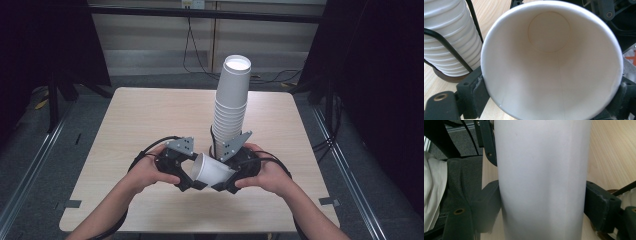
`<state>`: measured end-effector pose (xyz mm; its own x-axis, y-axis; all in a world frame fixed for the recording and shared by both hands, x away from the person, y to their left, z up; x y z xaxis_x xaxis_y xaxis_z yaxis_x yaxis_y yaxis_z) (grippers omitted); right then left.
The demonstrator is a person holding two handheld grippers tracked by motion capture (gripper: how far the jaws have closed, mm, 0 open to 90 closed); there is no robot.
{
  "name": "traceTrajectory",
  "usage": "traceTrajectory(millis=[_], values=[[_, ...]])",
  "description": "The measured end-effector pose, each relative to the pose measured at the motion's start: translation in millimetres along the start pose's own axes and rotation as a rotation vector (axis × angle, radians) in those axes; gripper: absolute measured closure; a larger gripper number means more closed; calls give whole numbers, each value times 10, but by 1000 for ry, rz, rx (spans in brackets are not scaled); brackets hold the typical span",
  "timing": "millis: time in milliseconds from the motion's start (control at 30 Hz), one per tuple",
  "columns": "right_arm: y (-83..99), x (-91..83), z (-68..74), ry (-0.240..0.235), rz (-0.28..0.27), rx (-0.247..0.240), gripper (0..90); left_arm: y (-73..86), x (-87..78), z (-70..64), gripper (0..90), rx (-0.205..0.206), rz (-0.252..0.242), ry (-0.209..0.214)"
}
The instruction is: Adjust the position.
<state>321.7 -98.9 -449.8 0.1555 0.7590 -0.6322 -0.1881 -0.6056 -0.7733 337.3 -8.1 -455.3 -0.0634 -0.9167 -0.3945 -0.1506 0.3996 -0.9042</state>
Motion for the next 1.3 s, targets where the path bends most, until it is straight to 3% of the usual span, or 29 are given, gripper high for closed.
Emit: traceTrajectory(millis=[667, 1100, 1300], values=[[-2, 37, -24, 24, -16, 4, 210, -57, -19, 23, 114, -25, -20, -17], [4, 72, -26, 25, -36, 5, 209, -41, -55, 23, 130, -22, 10, -26], [-2, 76, -45, 48, -57, 18, 156, -3, -171, 64, 127, -32, 53, -73]])
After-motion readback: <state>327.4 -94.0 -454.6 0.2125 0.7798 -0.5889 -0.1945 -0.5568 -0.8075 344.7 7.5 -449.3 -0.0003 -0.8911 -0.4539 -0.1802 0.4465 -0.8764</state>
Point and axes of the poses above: each handheld gripper's, and its own axes: x roughly forward along the jaws, y roughly out of its underside, z roughly to its left, the point moved 9 cm from there along x, roughly forward along the jaws, and after that the axes turned 12 degrees about -z, right-handed, at the moved point
